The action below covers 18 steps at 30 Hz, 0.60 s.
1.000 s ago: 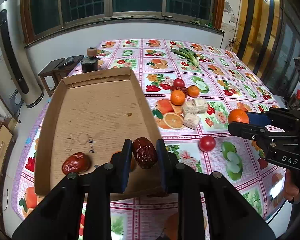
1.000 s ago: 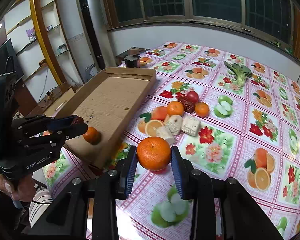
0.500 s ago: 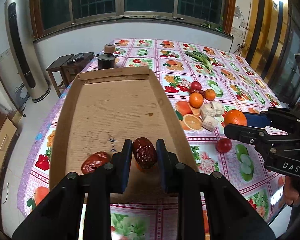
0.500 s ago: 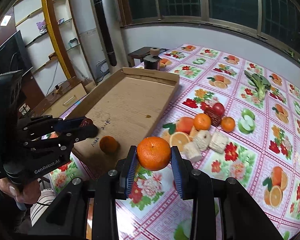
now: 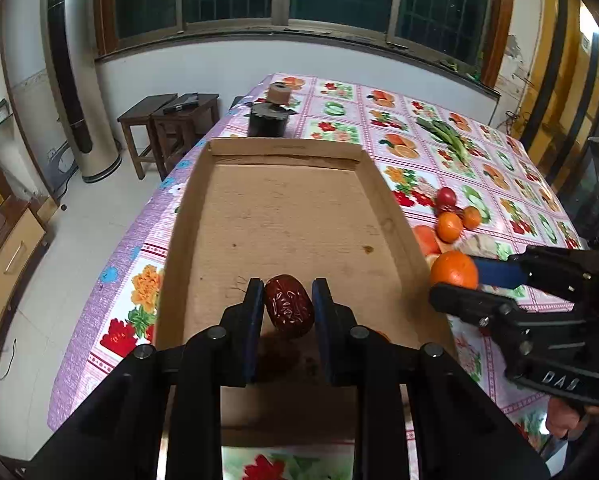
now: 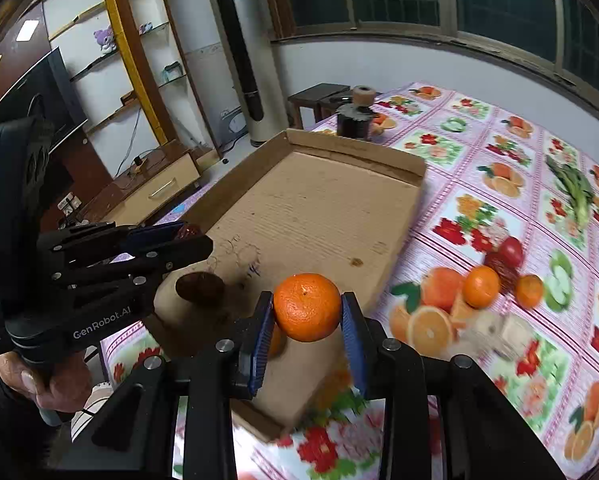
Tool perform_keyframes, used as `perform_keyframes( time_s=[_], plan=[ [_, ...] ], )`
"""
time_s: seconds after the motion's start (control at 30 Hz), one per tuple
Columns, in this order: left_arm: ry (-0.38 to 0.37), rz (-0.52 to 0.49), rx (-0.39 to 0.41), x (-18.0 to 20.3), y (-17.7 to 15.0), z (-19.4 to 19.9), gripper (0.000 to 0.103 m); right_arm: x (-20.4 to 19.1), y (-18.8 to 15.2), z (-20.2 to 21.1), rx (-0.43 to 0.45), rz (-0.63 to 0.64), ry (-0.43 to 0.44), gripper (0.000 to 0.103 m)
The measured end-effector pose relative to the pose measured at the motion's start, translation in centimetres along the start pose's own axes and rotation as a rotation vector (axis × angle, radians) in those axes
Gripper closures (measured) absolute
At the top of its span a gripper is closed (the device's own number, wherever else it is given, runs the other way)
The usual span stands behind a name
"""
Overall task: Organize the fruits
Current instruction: 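Carry the date and orange over the cardboard tray with both grippers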
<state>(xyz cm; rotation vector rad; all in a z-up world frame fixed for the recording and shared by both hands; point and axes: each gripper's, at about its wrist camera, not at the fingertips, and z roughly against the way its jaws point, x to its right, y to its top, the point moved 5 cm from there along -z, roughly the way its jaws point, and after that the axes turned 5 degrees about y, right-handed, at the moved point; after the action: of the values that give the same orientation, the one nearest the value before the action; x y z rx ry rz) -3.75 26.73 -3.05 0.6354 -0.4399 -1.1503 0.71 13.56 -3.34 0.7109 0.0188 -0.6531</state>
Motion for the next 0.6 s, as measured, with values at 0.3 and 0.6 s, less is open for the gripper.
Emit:
perform_keyframes(
  time_s=[0.3,0.6],
  plan=[
    [0.026,0.032,-0.065,-1.4,-0.1,-3.3,0.081,-0.4,0.7,-4.9,-0.076,0.015,0.033,0.069],
    [0.037,0.028,-0.112,-1.6,-0.6,-4.9,0.081,-0.2,0.4,-8.0,-0.139,0.029,0.043,0.069]
  ],
)
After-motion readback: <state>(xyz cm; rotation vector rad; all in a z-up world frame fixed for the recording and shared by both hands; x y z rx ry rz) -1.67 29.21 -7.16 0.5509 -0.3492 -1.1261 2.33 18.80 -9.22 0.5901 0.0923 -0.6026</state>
